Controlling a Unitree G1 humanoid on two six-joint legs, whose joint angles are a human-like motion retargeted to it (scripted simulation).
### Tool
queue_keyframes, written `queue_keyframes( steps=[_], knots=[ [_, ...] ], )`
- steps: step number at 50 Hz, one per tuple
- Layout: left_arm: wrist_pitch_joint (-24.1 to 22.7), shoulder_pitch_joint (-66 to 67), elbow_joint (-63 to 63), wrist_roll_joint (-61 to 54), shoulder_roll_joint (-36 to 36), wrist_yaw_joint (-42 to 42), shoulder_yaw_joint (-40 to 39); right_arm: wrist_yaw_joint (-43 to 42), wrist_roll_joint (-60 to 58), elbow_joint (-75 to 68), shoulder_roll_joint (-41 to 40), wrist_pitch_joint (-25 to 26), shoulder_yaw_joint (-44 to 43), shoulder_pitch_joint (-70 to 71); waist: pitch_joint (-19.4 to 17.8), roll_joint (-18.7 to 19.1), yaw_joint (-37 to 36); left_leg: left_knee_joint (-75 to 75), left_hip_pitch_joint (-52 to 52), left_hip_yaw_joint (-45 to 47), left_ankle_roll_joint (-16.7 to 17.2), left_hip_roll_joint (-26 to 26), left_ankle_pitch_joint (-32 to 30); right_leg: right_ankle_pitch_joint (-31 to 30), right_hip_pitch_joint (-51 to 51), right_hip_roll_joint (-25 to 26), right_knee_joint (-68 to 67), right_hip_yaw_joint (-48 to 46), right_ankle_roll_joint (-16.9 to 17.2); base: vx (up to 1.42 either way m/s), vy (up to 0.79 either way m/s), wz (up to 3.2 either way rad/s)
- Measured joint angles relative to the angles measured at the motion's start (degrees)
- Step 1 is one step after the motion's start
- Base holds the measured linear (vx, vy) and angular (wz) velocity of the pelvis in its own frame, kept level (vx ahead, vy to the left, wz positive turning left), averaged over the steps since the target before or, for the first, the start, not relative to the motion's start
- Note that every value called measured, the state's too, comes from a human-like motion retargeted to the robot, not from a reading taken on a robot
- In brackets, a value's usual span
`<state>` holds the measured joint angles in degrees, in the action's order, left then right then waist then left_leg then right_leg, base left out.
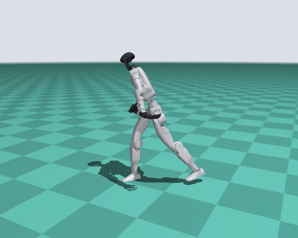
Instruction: Kungfu
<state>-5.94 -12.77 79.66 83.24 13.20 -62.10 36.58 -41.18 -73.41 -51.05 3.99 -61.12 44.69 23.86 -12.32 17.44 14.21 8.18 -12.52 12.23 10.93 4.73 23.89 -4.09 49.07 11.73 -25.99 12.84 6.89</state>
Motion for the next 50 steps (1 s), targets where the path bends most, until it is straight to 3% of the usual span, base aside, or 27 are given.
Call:
queue_keyframes(
  steps=[5, 10, 14, 17, 20, 26, 30, 32, 36, 40, 42, 45, 50],
  knots=[
    [-0.2, -1.5, -1.0, -1.6, 0.6, 0.2, -0.6, 0.3, 3.2, 2.0, 3.1, 0.6, 0.7, 2.8, 0.5, -0.1, -0.8, -0.4, 1.0, -0.7, 0.0, 0.7, -0.6, 2.0, -0.8, -2.6, 0.1, -0.3, 0.1, -0.11, -0.09, 0.74],
    [-0.7, -4.8, -3.9, -3.8, 1.8, 2.7, -0.6, 0.2, 6.6, 2.9, 4.8, 1.4, -2.2, 4.1, 1.3, 0.1, -0.6, 0.1, 2.8, -3.3, -0.6, 2.2, -2.8, 7.8, -3.2, -6.3, -1.1, -0.7, 0.6, -0.02, -0.07, 1.37],
    [0.0, -7.7, -6.3, -7.0, 2.7, 7.6, -1.7, 0.8, 9.1, 2.9, 6.3, 1.5, -4.9, 5.3, 1.8, -1.6, 0.2, 1.3, 4.9, -4.5, -1.7, 3.1, -5.4, 11.3, -6.8, -12.1, -1.5, -3.8, 1.6, 0.02, -0.06, 1.78],
    [3.0, -9.3, -7.4, -14.0, 3.4, 13.7, -2.7, 6.3, 12.4, 2.0, 6.9, 0.0, -7.1, 6.0, 1.9, -3.6, 0.1, 2.4, 6.4, -4.4, -1.9, 3.5, -7.7, 12.3, -10.3, -17.3, -0.7, -7.5, 2.2, 0.11, -0.02, 1.66],
    [7.5, -9.7, -7.4, -21.4, 4.3, 22.8, -4.5, 14.6, 21.4, 1.6, 7.2, -0.9, -9.8, 6.1, 2.0, -5.9, -0.5, 3.7, 8.0, -2.5, -0.8, 4.3, -10.1, 12.5, -14.4, -22.1, 0.8, -11.5, 2.9, 0.23, 0.07, 1.58],
    [4.7, -7.9, -8.0, -35.0, 7.9, 32.2, -11.0, 25.1, 48.4, 7.8, 8.5, 2.1, -16.7, 2.2, 3.8, -11.2, -3.1, 10.0, 12.9, 5.9, 0.6, 6.2, -9.8, 10.5, -23.1, -30.7, 5.0, -21.2, 3.8, 0.42, 0.17, 1.60],
    [0.0, -5.6, -10.6, -44.5, 10.3, 30.2, -18.1, 31.4, 64.7, 13.0, 10.4, 5.3, -22.3, -2.4, 5.2, -14.7, -5.2, 16.0, 17.3, 7.1, -1.3, 7.3, -5.4, 9.8, -28.4, -34.9, 7.6, -25.6, 4.4, 0.57, 0.27, 1.63],
    [-2.2, -4.2, -12.4, -50.4, 10.6, 26.4, -22.1, 34.5, 71.1, 14.9, 12.3, 7.2, -25.2, -5.5, 5.8, -15.9, -7.0, 19.2, 20.1, 2.0, -1.3, 6.0, -3.3, 10.1, -31.1, -36.2, 9.2, -27.7, 4.2, 0.78, 0.56, 1.25],
    [-0.7, -1.8, -17.0, -70.4, 10.6, 16.6, -27.5, 42.4, 82.4, 16.9, 15.9, 11.5, -34.0, -15.6, 7.3, -18.0, -11.6, 22.8, 23.2, 0.3, -3.5, 4.6, -0.3, 12.7, -35.8, -38.5, 12.5, -32.0, 0.3, 0.80, 0.73, 0.83],
    [5.2, 1.6, -21.6, -93.1, 10.2, 9.5, -31.4, 53.6, 95.3, 18.0, 16.1, 19.9, -42.8, -29.4, 10.1, -17.9, -14.8, 21.8, 25.0, -5.2, -6.3, 1.9, 0.0, 14.1, -41.2, -37.0, 15.9, -35.1, -9.2, 0.64, 0.55, 0.98],
    [7.1, 3.8, -23.4, -100.6, 9.5, 8.3, -33.6, 59.9, 102.4, 17.3, 13.0, 26.2, -46.6, -35.3, 12.2, -18.3, -16.1, 19.6, 25.6, -7.8, -8.0, 0.1, -1.6, 12.1, -42.3, -36.0, 16.0, -34.7, -8.8, 0.67, 0.56, 1.12],
    [8.0, 8.2, -26.5, -108.1, 8.1, 7.7, -36.9, 69.8, 115.0, 15.6, 7.3, 38.1, -51.3, -42.1, 14.8, -19.9, -18.5, 13.6, 24.6, -8.5, -10.0, -1.7, -5.4, 10.7, -42.1, -32.3, 12.0, -31.2, -5.8, 0.57, 0.37, 0.93],
    [10.0, 18.8, -30.6, -116.7, 2.1, 4.8, -43.9, 87.0, 134.4, 13.2, -0.5, 61.4, -54.0, -49.1, 15.9, -19.6, -17.8, 3.7, 21.3, -10.7, -11.5, -3.0, -11.8, 12.7, -40.5, -17.6, 2.7, -20.4, -3.5, 0.35, 0.24, 0.89]
  ],
)
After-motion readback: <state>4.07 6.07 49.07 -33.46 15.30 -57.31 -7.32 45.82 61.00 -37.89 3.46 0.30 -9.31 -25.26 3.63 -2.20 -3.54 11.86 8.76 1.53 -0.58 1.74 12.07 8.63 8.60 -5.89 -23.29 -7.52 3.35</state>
